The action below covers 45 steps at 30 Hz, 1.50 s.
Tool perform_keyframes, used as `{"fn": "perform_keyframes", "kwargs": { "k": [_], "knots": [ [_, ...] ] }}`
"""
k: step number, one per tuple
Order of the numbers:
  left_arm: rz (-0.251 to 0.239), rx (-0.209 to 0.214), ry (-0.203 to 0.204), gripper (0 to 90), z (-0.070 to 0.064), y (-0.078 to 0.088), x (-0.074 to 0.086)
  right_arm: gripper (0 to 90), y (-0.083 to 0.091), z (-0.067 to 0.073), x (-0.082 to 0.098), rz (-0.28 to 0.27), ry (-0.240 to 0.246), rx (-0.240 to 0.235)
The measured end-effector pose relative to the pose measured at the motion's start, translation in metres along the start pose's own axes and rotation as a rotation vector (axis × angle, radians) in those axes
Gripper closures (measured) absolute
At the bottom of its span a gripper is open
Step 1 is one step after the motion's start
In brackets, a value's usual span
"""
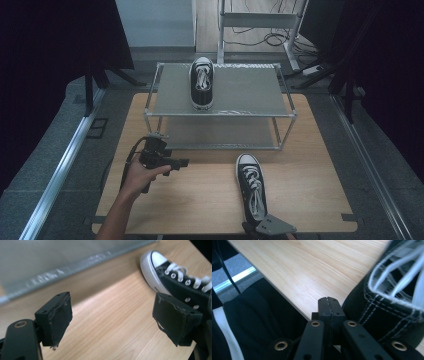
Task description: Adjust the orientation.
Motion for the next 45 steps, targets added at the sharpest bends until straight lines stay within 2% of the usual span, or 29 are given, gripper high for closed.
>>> {"fn": "perform_keyframes", "kwargs": {
  "k": [3, 8, 10, 12, 14, 18, 20, 21, 23, 24, 26, 29, 30, 32, 36, 40, 45],
  "knots": [
    [0.009, 0.01, 0.008, 16.6, -0.001, -0.01, 0.009, 90.0, 0.009, -0.011, 0.006, -0.007, -0.023, 0.021],
    [0.03, -0.003, 0.015, 16.7, -0.002, -0.022, 0.019, 90.0, 0.02, -0.026, 0.013, -0.005, -0.033, 0.061],
    [0.03, -0.014, 0.013, 17.0, -0.002, -0.025, 0.022, 90.0, 0.024, -0.032, 0.014, -0.005, -0.036, 0.071],
    [0.01, -0.021, 0.022, 17.4, -0.001, -0.025, 0.024, 90.0, 0.027, -0.039, 0.016, -0.007, -0.047, 0.077],
    [0.003, -0.023, 0.022, 17.8, -0.001, -0.024, 0.026, 90.0, 0.029, -0.045, 0.017, -0.008, -0.05, 0.1],
    [0.005, -0.031, 0.018, 17.8, -0.001, -0.025, 0.031, 89.6, 0.031, -0.049, 0.017, -0.014, -0.063, 0.098],
    [0.007, -0.026, 0.015, 17.9, 0.0, -0.025, 0.034, 81.8, 0.032, -0.046, 0.014, -0.034, -0.054, 0.066],
    [0.005, -0.026, 0.013, 17.8, 0.0, -0.026, 0.035, 77.5, 0.034, -0.043, 0.009, -0.057, -0.054, 0.029],
    [0.004, -0.026, 0.009, 17.9, 0.0, -0.026, 0.037, 71.0, 0.039, -0.038, 0.0, -0.086, -0.03, 0.012],
    [0.003, -0.025, 0.01, 18.0, 0.0, -0.026, 0.038, 63.3, 0.045, -0.035, -0.01, -0.115, -0.007, -0.009],
    [0.001, -0.027, 0.008, 18.0, 0.001, -0.027, 0.04, 55.6, 0.053, -0.033, -0.023, -0.138, 0.01, -0.016],
    [0.004, -0.029, 0.006, 18.5, 0.001, -0.03, 0.044, 45.7, 0.064, -0.037, -0.041, -0.171, 0.028, 0.01],
    [0.004, -0.026, 0.004, 18.7, 0.002, -0.032, 0.046, 42.6, 0.066, -0.04, -0.047, -0.158, 0.025, 0.006],
    [0.006, -0.025, 0.006, 18.7, 0.002, -0.034, 0.048, 40.4, 0.067, -0.048, -0.058, -0.137, 0.032, 0.027],
    [0.017, -0.032, 0.003, 18.7, 0.003, -0.036, 0.05, 35.3, 0.058, -0.065, -0.073, -0.081, 0.027, 0.033],
    [0.022, -0.031, 0.007, 18.8, 0.003, -0.037, 0.052, 29.2, 0.045, -0.08, -0.083, -0.019, 0.018, 0.023],
    [0.016, -0.021, 0.005, 18.8, -0.001, -0.035, 0.056, 24.7, 0.026, -0.094, -0.093, 0.054, -0.012, -0.019]
  ]
}}
Point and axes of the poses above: each handheld gripper's, and its own axes: y roughly backward along the jaws, x roughly out of its underside, z roughly to its left, the point moved 3 cm from there along -y, roughly forward along the jaws, and after that the axes turned 3 degrees about y, right-handed, at the moved point
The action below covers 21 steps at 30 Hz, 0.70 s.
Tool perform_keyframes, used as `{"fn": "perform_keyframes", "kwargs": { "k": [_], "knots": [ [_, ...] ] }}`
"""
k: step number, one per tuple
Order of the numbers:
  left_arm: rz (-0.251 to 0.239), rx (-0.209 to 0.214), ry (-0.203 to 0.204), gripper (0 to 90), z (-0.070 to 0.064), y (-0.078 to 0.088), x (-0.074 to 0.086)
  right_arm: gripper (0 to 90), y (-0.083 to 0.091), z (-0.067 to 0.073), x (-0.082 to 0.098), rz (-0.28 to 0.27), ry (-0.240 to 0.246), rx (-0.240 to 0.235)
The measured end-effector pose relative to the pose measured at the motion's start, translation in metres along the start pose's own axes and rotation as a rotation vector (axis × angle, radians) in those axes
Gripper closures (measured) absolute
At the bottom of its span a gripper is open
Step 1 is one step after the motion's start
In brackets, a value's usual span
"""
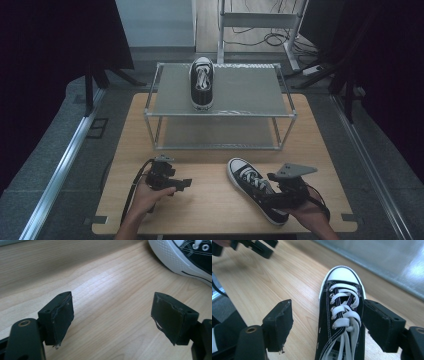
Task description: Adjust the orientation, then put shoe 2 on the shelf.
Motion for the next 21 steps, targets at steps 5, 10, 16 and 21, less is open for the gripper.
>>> {"fn": "perform_keyframes", "kwargs": {
  "k": [5, 10, 16, 21],
  "knots": [
    [0.0, 0.004, -0.001, 18.7, -0.001, 0.001, 0.0, 20.9, -0.02, -0.005, -0.003, 0.095, 0.016, 0.006],
    [0.005, 0.005, 0.001, 18.8, 0.0, 0.001, 0.001, 16.9, -0.034, -0.015, 0.004, 0.171, 0.006, 0.042],
    [0.004, 0.005, 0.005, 18.7, 0.0, 0.0, 0.001, 13.6, -0.048, -0.025, 0.011, 0.251, 0.002, 0.046],
    [0.009, 0.004, 0.005, 18.8, 0.001, 0.0, 0.001, 12.1, -0.064, -0.027, 0.011, 0.324, 0.017, 0.034]
  ]
}}
Point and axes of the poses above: each handheld gripper's, and its own axes: y roughly backward along the jaws, x roughly out of its underside, z roughly to its left, the point moved 3 cm from there along -y, roughly forward along the jaws, and after that the axes turned 3 degrees about y, right-handed, at the moved point
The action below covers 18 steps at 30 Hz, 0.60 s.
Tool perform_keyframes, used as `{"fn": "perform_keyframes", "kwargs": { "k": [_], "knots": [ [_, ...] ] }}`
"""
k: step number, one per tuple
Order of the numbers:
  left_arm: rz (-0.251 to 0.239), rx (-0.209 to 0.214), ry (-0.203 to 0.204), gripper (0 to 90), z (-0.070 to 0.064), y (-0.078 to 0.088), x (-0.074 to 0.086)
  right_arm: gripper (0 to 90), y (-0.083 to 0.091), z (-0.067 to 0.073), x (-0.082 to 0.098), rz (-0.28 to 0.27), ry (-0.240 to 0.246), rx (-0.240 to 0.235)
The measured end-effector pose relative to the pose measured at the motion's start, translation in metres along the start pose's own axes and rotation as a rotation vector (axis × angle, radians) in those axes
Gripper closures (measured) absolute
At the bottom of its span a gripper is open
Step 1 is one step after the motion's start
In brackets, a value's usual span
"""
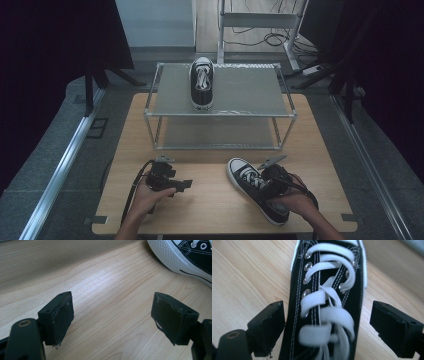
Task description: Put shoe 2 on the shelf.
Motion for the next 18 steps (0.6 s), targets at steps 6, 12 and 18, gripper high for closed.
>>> {"fn": "perform_keyframes", "kwargs": {
  "k": [6, 12, 18],
  "knots": [
    [-0.005, 0.0, 0.002, 18.8, 0.001, 0.001, 0.0, 7.1, -0.022, 0.002, -0.001, 0.091, 0.016, 0.007],
    [-0.001, 0.001, 0.006, 18.8, 0.001, -0.001, 0.001, 6.6, -0.034, 0.003, -0.002, 0.161, 0.015, 0.033],
    [0.0, 0.005, 0.006, 18.8, 0.001, 0.0, 0.001, 10.0, -0.031, 0.0, -0.001, 0.15, 0.004, 0.01]
  ]
}}
Point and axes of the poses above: each handheld gripper's, and its own axes: y roughly backward along the jaws, x roughly out of its underside, z roughly to its left, the point moved 3 cm from there along -y, roughly forward along the jaws, and after that the axes turned 3 degrees about y, right-handed, at the moved point
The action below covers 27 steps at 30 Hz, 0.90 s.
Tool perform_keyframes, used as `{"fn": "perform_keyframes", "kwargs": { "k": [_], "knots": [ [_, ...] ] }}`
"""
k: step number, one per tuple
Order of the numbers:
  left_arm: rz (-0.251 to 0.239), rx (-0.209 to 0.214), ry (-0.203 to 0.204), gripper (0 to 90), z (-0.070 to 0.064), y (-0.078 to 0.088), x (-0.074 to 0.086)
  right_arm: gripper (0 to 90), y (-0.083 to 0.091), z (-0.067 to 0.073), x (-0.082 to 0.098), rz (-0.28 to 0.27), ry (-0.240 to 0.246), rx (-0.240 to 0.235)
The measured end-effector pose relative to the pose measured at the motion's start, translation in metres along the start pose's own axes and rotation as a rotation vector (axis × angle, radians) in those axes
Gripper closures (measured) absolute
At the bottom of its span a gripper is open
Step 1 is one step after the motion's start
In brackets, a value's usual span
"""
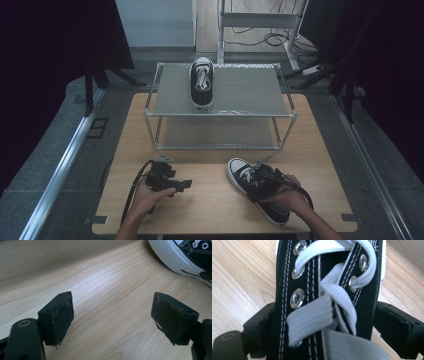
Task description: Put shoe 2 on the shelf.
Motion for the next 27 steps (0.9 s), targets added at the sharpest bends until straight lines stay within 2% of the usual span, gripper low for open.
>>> {"fn": "perform_keyframes", "kwargs": {
  "k": [6, 16, 19, 27],
  "knots": [
    [-0.011, 0.006, 0.016, 18.8, 0.003, 0.003, -0.001, 10.8, 0.007, -0.001, 0.0, -0.017, -0.001, -0.039],
    [-0.003, 0.015, 0.017, 18.8, 0.002, 0.001, 0.0, 11.2, 0.056, 0.008, -0.017, -0.099, 0.073, -0.072],
    [-0.001, 0.017, 0.016, 18.8, 0.002, 0.001, 0.0, 11.2, 0.065, 0.01, -0.022, -0.121, 0.087, -0.075],
    [0.002, 0.02, 0.022, 18.8, 0.004, 0.0, 0.0, 11.2, 0.083, 0.007, -0.032, -0.155, 0.085, -0.068]
  ]
}}
Point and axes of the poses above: each handheld gripper's, and its own axes: y roughly backward along the jaws, x roughly out of its underside, z roughly to its left, the point moved 3 cm from there along -y, roughly forward along the jaws, and after that the axes turned 3 degrees about y, right-handed, at the moved point
